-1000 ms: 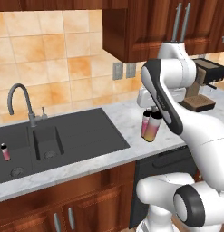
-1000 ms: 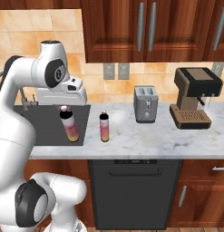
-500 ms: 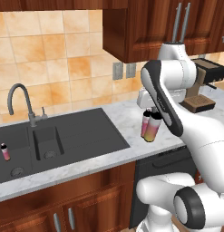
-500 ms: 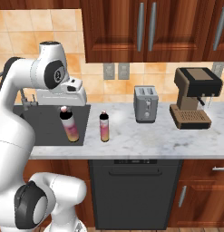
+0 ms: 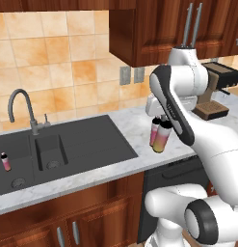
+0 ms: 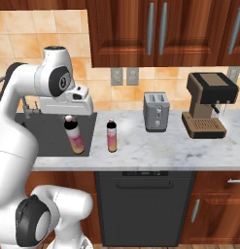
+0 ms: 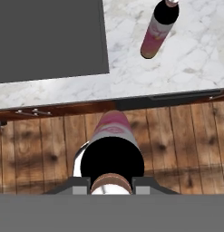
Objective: Place the large bottle from the dining counter next to the other large bottle outside the sink, and place the small bottle from the dining counter next to the other small bottle inside the sink.
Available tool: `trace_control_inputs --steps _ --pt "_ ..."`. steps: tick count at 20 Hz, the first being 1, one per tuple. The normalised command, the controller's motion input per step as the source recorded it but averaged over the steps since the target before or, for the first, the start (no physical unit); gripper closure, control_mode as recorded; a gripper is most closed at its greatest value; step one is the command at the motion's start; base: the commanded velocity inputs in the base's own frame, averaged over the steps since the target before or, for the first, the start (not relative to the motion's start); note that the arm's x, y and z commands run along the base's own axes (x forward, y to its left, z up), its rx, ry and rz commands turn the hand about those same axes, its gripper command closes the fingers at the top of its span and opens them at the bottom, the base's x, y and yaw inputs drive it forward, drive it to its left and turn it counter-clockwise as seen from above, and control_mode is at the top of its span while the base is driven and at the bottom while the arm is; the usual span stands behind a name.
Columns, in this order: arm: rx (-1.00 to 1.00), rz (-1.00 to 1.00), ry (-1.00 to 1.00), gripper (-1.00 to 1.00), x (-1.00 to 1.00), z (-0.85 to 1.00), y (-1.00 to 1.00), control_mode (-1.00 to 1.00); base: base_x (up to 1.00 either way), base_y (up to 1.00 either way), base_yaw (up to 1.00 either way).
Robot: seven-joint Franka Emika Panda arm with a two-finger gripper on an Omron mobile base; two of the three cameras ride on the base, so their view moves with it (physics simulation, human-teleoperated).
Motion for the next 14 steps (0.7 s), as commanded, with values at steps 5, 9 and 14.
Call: trace_control_inputs --steps 5,9,14 --pt "0.04 0.00 0.00 1.00 0.00 -0.34 0.00 -1.00 0.00 0.00 0.00" --pt "0.00 0.00 0.00 1.00 0.02 -0.21 0.05 -1.00 0.00 0.00 0.00" --pt "0.00 -0.02 -0.03 1.00 0.02 -0.20 0.14 -1.00 0.00 0.00 0.00"
